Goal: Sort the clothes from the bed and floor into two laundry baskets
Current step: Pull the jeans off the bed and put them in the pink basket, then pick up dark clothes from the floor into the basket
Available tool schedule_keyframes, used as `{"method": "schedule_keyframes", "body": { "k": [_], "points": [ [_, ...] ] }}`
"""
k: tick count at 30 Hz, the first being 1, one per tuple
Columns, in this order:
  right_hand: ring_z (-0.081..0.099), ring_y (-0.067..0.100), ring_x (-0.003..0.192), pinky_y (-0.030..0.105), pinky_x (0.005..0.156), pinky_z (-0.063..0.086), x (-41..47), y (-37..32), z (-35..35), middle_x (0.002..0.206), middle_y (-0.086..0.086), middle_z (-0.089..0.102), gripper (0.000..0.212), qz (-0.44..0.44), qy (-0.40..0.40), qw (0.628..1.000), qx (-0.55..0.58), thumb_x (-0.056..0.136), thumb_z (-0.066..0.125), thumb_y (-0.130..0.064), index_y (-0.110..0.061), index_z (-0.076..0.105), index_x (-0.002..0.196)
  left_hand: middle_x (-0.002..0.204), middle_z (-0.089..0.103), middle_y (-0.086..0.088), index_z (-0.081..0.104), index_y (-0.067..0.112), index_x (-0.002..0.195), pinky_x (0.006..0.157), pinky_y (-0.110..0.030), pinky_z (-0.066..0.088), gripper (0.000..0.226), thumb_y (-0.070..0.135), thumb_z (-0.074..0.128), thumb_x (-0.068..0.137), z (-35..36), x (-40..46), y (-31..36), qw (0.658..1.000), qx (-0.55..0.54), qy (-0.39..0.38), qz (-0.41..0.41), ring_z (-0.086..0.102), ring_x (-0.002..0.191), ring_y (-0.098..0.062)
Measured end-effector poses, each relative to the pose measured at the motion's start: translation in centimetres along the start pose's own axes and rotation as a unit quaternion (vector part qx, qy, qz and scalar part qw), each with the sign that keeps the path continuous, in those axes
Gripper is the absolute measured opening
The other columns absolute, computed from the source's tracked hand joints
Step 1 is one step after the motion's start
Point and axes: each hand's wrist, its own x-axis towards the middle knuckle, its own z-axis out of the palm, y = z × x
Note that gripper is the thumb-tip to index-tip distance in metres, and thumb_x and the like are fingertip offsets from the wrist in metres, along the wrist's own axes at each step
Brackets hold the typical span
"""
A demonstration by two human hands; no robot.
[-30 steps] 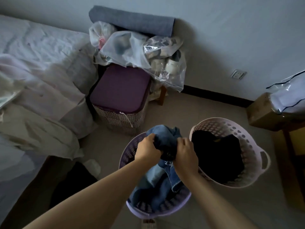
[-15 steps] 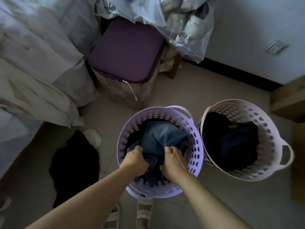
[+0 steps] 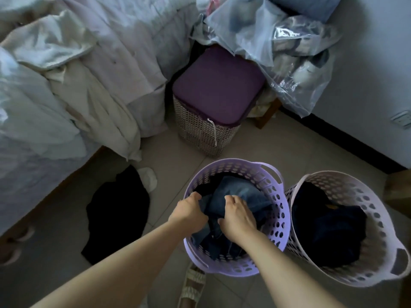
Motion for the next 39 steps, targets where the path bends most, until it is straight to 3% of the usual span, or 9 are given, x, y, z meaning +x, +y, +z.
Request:
{"method": "schedule_keyframes", "body": {
  "k": [2,8,21,26,30,39],
  "points": [
    [0.031,0.026,0.135,0.034,0.107,0.035,-0.2,-2.6,0.0,0.144,0.008,0.033,0.057,-0.021,0.003,1.000,-0.021,0.092,0.055,-0.028,-0.009,0.030,0.139,0.124,0.059,-0.004,0.043,0.022,0.132,0.076,-0.024,0.044,0.051,0.024,0.060,0.083,-1.4,-0.7,-2.2,0.999,-0.028,0.016,-0.013,0.057,0.110,-0.023],
    [0.032,0.026,0.132,0.034,0.105,0.036,-0.5,-10.5,1.3,0.142,0.007,0.034,0.051,-0.062,-0.005,0.997,-0.055,0.092,0.054,-0.026,-0.012,0.033,0.137,0.115,0.065,-0.004,0.046,0.020,0.128,0.089,-0.031,0.051,0.052,0.025,0.064,0.079,-4.9,-2.4,-9.3,0.994,-0.081,0.036,-0.070,0.060,0.110,-0.024],
    [0.030,0.025,0.134,0.034,0.108,0.031,0.3,-27.8,10.9,0.142,0.007,0.032,0.053,-0.125,-0.065,0.983,-0.117,0.093,0.054,-0.026,-0.011,0.032,0.139,0.120,0.060,0.000,0.039,0.026,0.137,0.085,-0.030,0.052,0.058,0.022,0.062,0.083,-9.8,-3.9,-30.2,0.974,-0.160,0.074,-0.139,0.060,0.109,-0.019],
    [0.031,0.024,0.134,0.033,0.108,0.031,3.7,-31.0,14.9,0.142,0.006,0.033,0.053,-0.133,-0.079,0.982,-0.111,0.093,0.054,-0.023,-0.012,0.032,0.140,0.126,0.056,-0.003,0.036,0.024,0.140,0.090,-0.035,0.053,0.058,0.022,0.061,0.088,-9.4,-1.3,-34.9,0.968,-0.187,0.068,-0.156,0.059,0.109,-0.021],
    [0.030,0.024,0.135,0.032,0.109,0.031,6.8,-32.1,18.1,0.144,0.006,0.032,0.055,-0.148,-0.094,0.978,-0.110,0.092,0.056,-0.022,-0.013,0.031,0.141,0.133,0.051,-0.002,0.035,0.025,0.140,0.095,-0.035,0.050,0.062,0.025,0.061,0.085,-7.7,1.7,-36.8,0.968,-0.178,0.076,-0.157,0.053,0.120,-0.020],
    [0.036,0.028,0.131,0.038,0.105,0.035,17.8,-28.4,27.4,0.143,0.010,0.033,0.058,-0.143,-0.122,0.972,-0.143,0.091,0.056,-0.017,-0.012,0.030,0.143,0.139,0.042,-0.004,0.027,0.028,0.145,0.097,-0.038,0.048,0.073,0.026,0.066,0.084,-1.1,13.8,-41.2,0.972,-0.176,0.055,-0.144,0.047,0.125,-0.023]
  ]
}}
